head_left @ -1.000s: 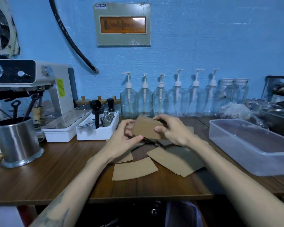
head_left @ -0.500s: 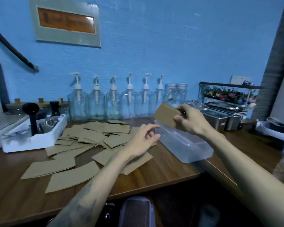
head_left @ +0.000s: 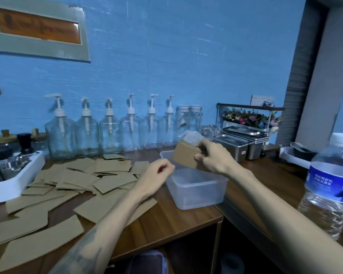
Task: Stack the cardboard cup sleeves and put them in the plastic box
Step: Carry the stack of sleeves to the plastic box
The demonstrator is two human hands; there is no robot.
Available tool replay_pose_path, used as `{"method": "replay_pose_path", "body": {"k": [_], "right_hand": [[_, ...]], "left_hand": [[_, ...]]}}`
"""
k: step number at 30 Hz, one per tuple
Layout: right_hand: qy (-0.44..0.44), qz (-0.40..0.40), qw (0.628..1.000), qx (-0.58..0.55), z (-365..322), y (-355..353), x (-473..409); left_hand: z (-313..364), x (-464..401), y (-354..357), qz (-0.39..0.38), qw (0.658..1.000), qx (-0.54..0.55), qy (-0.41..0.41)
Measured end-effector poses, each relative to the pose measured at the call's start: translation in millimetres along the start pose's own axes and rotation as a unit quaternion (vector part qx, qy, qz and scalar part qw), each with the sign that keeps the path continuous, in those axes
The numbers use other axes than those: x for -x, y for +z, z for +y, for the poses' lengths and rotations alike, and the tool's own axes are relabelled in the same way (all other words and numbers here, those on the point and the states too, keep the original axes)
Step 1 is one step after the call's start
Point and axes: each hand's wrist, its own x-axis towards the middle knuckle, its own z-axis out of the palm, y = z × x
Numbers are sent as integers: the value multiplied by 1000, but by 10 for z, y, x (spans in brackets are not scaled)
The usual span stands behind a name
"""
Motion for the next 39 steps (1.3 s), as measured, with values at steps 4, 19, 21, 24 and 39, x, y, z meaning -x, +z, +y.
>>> {"method": "replay_pose_path", "body": {"k": [4, 19, 21, 24, 39], "right_hand": [[-8, -41, 999, 14, -12, 95, -133], [-49, -150, 981, 109, 53, 517, -658], [-50, -147, 981, 116, 89, 548, -726], [-57, -133, 983, 112, 143, 599, -812], [-83, -120, 970, 192, 169, 659, -878]], "left_hand": [[-63, 19, -133, 1, 998, 63, -18], [-173, -70, -58, -6, 974, 194, -116], [-185, -99, -45, -6, 974, 197, -113], [-200, -121, -17, -4, 974, 195, -112], [-188, -102, -33, -8, 974, 198, -111]]}}
